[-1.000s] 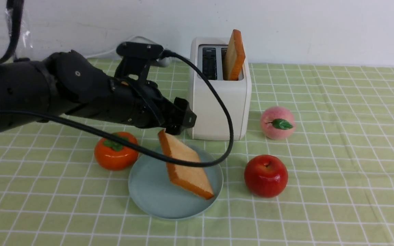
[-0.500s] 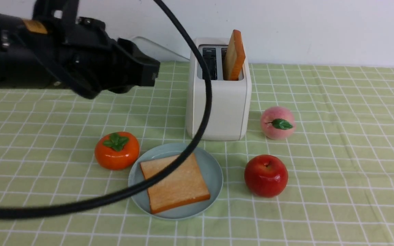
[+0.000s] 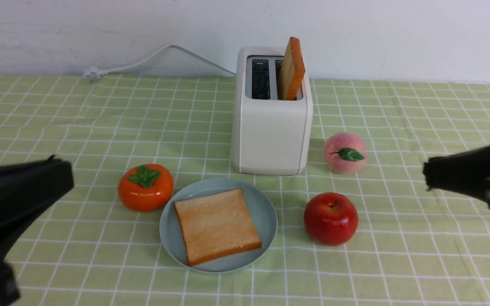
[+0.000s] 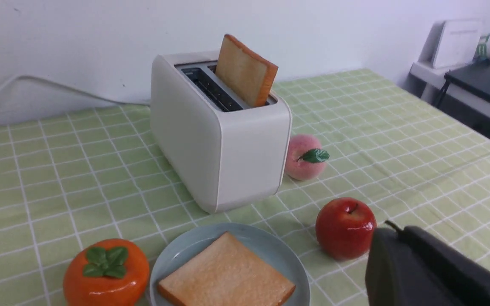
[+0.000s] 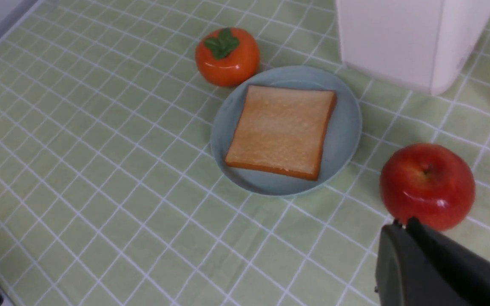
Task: Take toasted bread from bread machine on green coffee tablecloth place on plate.
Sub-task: 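Grasp the toast slice in the toaster and pull it up out of the slot with the right gripper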
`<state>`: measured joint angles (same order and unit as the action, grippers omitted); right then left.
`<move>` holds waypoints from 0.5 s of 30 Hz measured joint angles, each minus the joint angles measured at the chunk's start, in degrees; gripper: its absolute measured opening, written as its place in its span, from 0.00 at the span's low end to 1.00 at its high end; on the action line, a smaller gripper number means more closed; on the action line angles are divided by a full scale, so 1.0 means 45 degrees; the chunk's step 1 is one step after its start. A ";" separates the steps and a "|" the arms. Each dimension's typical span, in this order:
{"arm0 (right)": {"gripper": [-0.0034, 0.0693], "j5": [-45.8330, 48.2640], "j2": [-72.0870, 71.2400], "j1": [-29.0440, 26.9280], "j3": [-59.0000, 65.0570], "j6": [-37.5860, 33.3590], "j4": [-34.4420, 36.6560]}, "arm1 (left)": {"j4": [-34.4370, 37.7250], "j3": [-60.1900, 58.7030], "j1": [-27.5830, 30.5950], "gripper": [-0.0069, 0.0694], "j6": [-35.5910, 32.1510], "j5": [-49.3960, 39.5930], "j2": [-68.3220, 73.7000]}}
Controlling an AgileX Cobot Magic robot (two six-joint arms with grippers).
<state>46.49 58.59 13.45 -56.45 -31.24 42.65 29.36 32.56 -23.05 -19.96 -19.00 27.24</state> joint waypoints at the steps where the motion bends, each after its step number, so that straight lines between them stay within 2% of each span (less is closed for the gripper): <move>1: 0.05 -0.0309 0.0379 0.0450 -0.0243 0.0040 -0.0176 | 0.0098 -0.0408 0.0000 0.07 0.0000 0.0177 -0.0472; 4: 0.05 -0.1434 0.1913 0.2016 -0.1212 0.0376 -0.1046 | 0.0456 -0.1674 0.0000 0.07 0.0010 0.0655 -0.1942; 6: 0.06 -0.2271 0.2968 0.2579 -0.1848 0.0614 -0.1703 | 0.0565 -0.2223 0.0000 0.07 0.0010 0.0830 -0.2546; 9: 0.09 -0.3714 0.4377 0.2781 -0.2705 0.1068 -0.2322 | 0.0610 -0.2754 0.0000 0.07 0.0010 0.1033 -0.3085; 13: 0.18 -0.5552 0.5800 0.2781 -0.3723 0.1681 -0.2769 | 0.0596 -0.2939 0.0000 0.07 0.0010 0.1045 -0.3162; 15: 0.33 -0.6848 0.6960 0.2781 -0.4679 0.1880 -0.2850 | 0.0596 -0.2939 0.0000 0.07 0.0010 0.1110 -0.3218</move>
<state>15.67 89.91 25.96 -77.50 -22.78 29.83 32.04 19.34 -23.05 -19.92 -14.01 12.76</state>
